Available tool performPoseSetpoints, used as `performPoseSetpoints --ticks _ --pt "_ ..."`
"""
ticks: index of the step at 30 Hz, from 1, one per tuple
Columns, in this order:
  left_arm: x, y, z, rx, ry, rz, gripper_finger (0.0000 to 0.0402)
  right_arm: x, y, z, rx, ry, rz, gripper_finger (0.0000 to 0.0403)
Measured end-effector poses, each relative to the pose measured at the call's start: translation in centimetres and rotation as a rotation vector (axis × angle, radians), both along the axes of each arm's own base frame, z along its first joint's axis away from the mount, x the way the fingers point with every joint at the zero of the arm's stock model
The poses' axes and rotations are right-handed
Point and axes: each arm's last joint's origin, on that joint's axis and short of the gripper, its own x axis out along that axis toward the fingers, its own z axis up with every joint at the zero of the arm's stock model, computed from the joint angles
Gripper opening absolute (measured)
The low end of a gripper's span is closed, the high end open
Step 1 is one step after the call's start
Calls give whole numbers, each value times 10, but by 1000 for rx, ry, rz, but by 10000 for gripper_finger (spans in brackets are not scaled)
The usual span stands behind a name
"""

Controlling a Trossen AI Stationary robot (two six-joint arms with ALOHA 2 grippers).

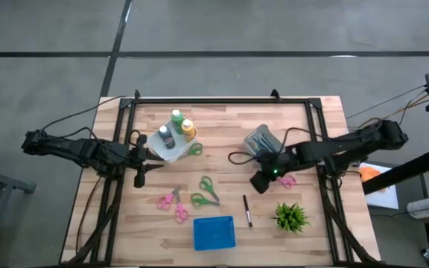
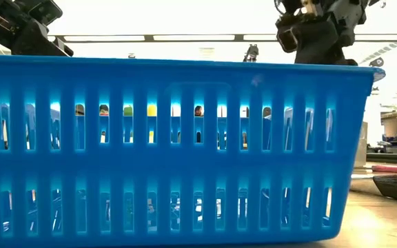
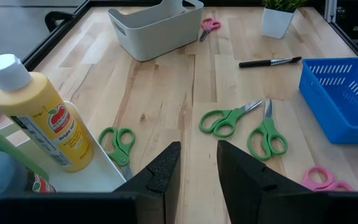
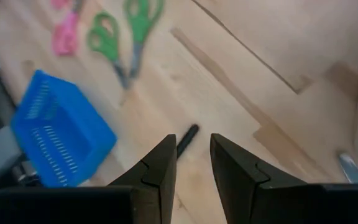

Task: Pick & Place Paint Supplies
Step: Put the black paintbrush into the gray bin

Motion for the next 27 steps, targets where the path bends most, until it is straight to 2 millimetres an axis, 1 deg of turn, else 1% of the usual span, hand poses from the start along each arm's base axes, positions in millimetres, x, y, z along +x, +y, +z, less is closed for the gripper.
performPoseSetpoints --ticks 3,6,9,12,17,20,24,27 --pt "0 0 0 0 0 0 108 10 7 -4 0 68 -24 98" --pt "0 0 0 0 0 0 108 23 15 -7 -5 106 -13 98" --pt "0 0 0 0 0 0 108 33 21 -14 -46 162 -10 98" --pt "0 0 0 0 0 0 108 42 25 -22 -93 196 -36 98" --pt "0 0 0 0 0 0 108 57 28 -32 -71 246 -105 98" --pt "0 0 0 0 0 0 108 65 32 -39 -34 276 -104 98" --pt "0 0 0 0 0 0 108 69 38 -59 80 384 -110 98" --pt "0 0 0 0 0 0 108 73 43 -67 150 429 -111 98"
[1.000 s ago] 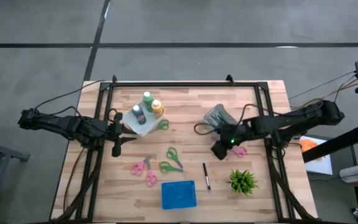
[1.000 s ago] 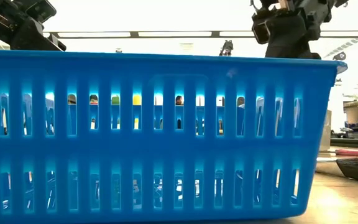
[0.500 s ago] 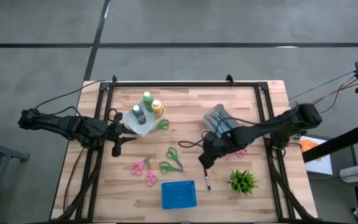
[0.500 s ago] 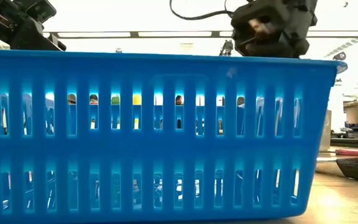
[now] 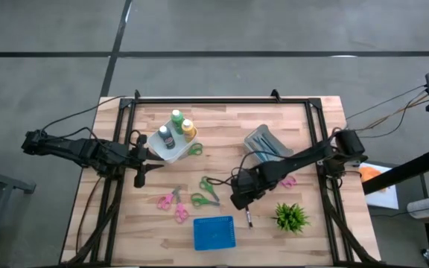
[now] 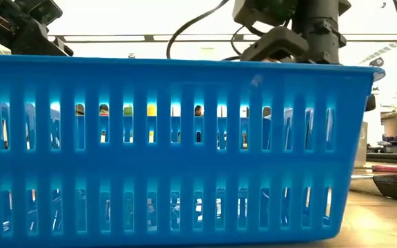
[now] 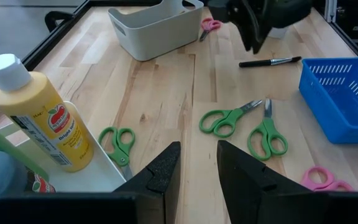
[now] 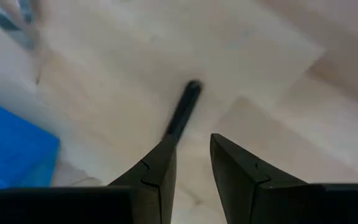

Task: Pick & Place Paint Supplies
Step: Put the black paintbrush into the gray bin

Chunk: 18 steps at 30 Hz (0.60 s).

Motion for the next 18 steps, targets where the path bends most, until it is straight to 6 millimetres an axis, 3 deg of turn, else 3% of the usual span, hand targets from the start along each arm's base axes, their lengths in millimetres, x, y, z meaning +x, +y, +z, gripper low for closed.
performPoseSetpoints --ticks 18 --pt "0 0 0 0 0 0 108 7 0 -3 -78 -38 -10 98"
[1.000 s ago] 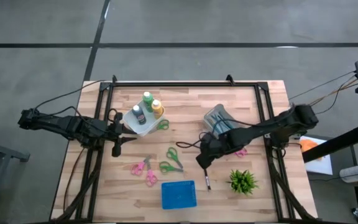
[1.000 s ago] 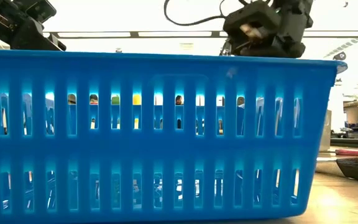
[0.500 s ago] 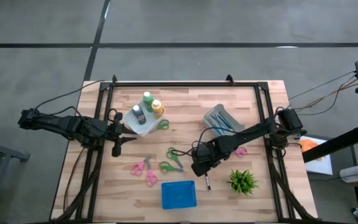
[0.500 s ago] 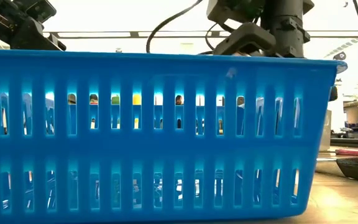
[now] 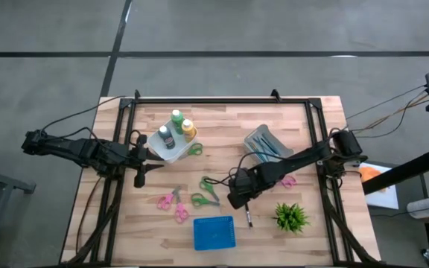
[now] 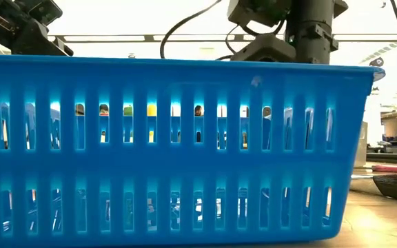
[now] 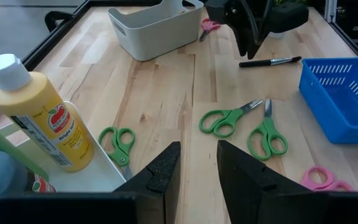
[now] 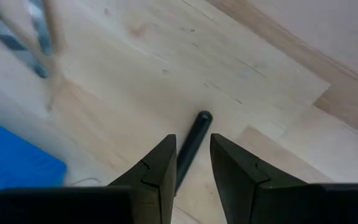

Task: Pick & Place Paint Supplies
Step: Put the black paintbrush into the gray bin

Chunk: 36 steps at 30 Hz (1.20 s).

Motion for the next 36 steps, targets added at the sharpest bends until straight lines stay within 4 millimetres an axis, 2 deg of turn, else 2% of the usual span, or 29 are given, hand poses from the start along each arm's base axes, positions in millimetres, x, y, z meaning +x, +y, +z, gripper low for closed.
performPoseSetpoints --ticks 36 --pt "0 0 0 0 0 0 108 3 1 -5 4 -20 81 98"
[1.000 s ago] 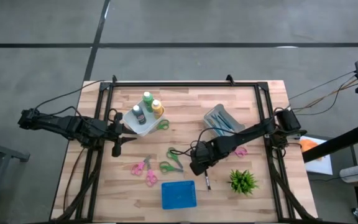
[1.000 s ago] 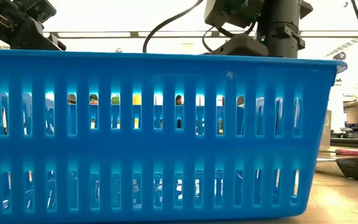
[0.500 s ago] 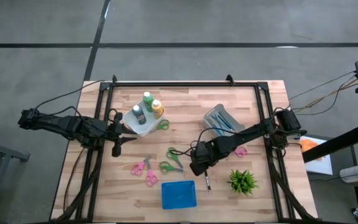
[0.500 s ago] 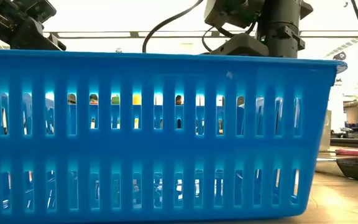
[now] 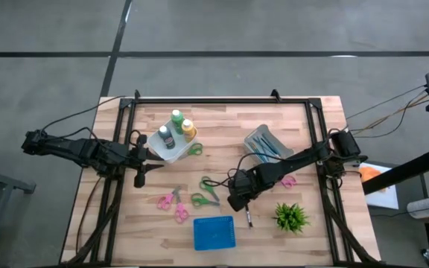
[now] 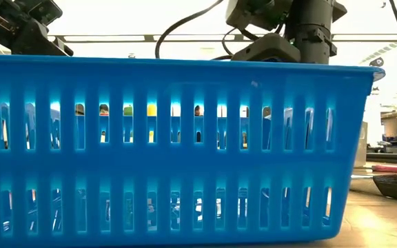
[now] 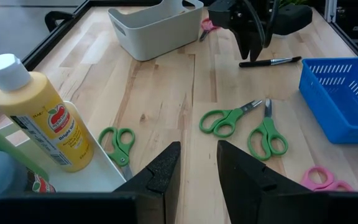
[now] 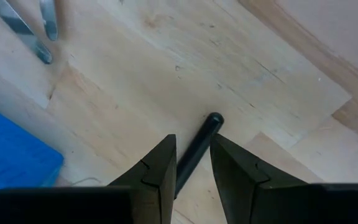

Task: Pick & Place Paint Supplies
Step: Put the black paintbrush into the gray bin

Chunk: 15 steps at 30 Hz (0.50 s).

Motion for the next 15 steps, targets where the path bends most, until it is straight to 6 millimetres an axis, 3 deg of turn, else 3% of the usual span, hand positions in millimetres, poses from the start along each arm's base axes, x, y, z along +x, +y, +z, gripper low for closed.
performPoseSetpoints --ticks 15 --pt "0 0 0 0 0 0 108 0 0 -1 15 2 -17 98"
